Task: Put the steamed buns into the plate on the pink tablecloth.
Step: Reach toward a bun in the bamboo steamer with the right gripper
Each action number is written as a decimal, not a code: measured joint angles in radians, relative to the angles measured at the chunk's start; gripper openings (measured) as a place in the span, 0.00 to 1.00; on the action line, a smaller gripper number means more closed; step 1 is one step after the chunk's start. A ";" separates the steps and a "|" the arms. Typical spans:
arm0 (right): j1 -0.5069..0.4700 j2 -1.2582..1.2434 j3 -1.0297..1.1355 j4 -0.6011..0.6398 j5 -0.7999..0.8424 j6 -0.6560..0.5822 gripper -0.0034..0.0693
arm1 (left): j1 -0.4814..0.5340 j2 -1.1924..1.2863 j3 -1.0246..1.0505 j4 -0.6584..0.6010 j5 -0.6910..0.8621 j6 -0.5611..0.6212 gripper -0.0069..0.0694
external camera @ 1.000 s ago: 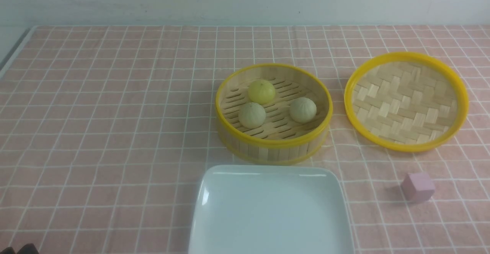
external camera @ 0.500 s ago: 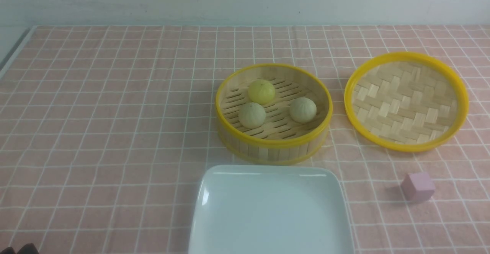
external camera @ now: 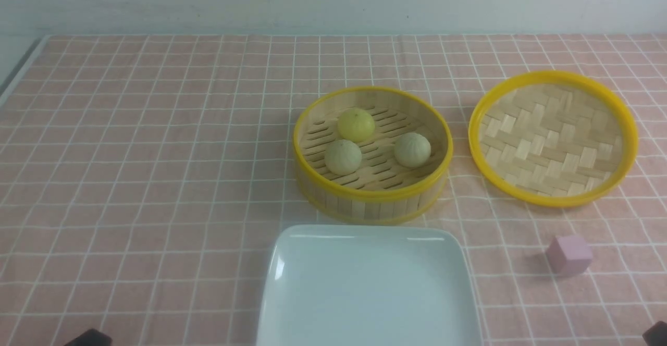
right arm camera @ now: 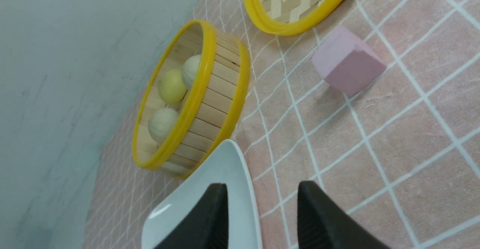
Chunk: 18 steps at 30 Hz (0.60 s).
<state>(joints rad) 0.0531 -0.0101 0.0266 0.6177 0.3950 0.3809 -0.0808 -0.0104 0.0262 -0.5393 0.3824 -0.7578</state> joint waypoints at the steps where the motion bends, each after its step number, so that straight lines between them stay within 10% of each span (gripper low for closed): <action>1: 0.000 0.000 -0.001 0.003 -0.001 0.000 0.38 | 0.000 0.000 0.000 0.000 -0.001 -0.001 0.41; 10: 0.000 0.041 -0.230 -0.050 0.008 -0.170 0.14 | 0.000 0.013 -0.114 0.029 0.112 0.219 0.27; 18: 0.000 0.585 -0.514 -0.285 0.301 -0.292 0.04 | 0.000 0.430 -0.408 0.277 0.577 0.355 0.09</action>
<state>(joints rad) 0.0531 0.5753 -0.4870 0.3325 0.6958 0.0893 -0.0808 0.4192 -0.3818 -0.2619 0.9591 -0.4026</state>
